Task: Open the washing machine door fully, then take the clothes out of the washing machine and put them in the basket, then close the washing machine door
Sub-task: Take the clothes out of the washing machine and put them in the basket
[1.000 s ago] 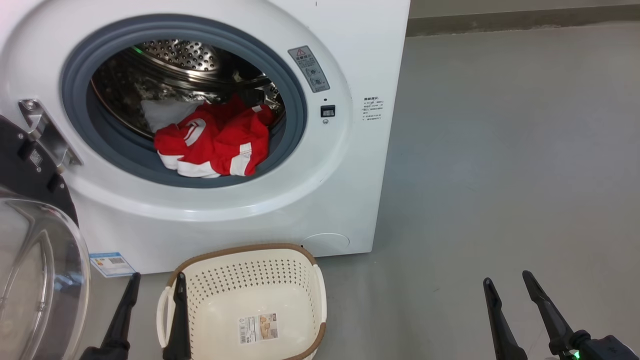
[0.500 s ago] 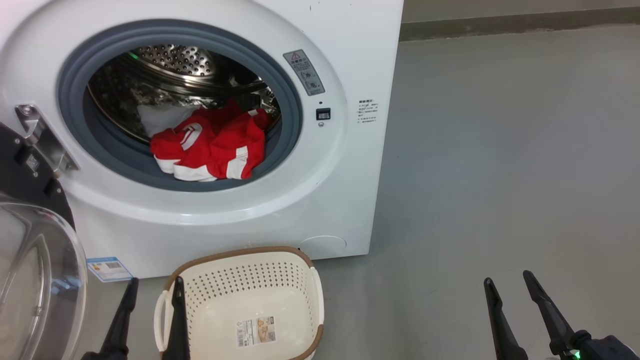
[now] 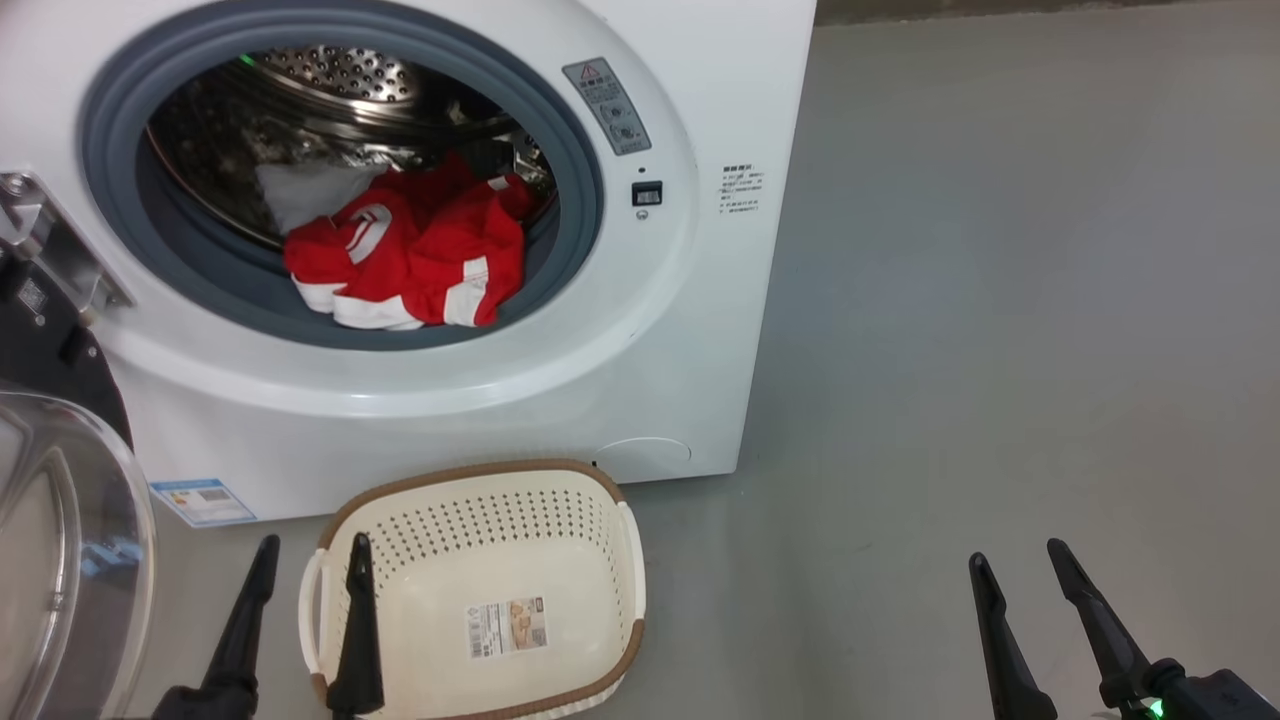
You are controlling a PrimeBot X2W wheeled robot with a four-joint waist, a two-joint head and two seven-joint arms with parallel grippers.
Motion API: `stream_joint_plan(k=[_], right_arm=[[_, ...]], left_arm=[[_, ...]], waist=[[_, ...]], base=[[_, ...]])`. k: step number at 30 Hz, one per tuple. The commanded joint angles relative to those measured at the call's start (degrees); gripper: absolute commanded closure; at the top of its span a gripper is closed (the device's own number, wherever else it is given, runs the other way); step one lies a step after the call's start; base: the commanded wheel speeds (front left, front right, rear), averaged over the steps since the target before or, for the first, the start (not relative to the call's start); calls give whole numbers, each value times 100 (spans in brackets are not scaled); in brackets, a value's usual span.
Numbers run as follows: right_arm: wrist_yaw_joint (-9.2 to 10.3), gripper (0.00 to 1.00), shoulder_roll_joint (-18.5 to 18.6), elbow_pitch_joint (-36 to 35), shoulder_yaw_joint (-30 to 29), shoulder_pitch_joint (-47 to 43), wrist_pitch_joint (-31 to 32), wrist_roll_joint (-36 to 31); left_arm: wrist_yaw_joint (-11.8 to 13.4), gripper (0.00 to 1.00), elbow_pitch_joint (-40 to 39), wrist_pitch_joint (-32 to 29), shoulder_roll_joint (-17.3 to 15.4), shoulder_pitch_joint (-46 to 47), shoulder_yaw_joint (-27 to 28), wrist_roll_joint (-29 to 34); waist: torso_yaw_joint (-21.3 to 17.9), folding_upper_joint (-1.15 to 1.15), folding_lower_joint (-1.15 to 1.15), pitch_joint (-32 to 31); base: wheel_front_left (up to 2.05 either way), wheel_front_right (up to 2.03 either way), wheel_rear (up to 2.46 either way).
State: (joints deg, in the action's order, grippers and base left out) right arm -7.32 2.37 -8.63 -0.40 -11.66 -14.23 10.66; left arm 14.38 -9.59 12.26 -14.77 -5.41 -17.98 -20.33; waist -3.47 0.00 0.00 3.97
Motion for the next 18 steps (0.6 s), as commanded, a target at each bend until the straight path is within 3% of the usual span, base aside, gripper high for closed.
stream_joint_plan(k=[1,18], right_arm=[[-17,0,51,-161,142,230,-52,28],[-17,0,51,-205,109,560,-71,27]], left_arm=[[-7,0,-140,38,-82,328,188,28],[-29,0,284,78,-54,1253,224,114]], waist=[[13,0,0,125],[64,0,0,927]], base=[[0,0,0],[0,0,0]])
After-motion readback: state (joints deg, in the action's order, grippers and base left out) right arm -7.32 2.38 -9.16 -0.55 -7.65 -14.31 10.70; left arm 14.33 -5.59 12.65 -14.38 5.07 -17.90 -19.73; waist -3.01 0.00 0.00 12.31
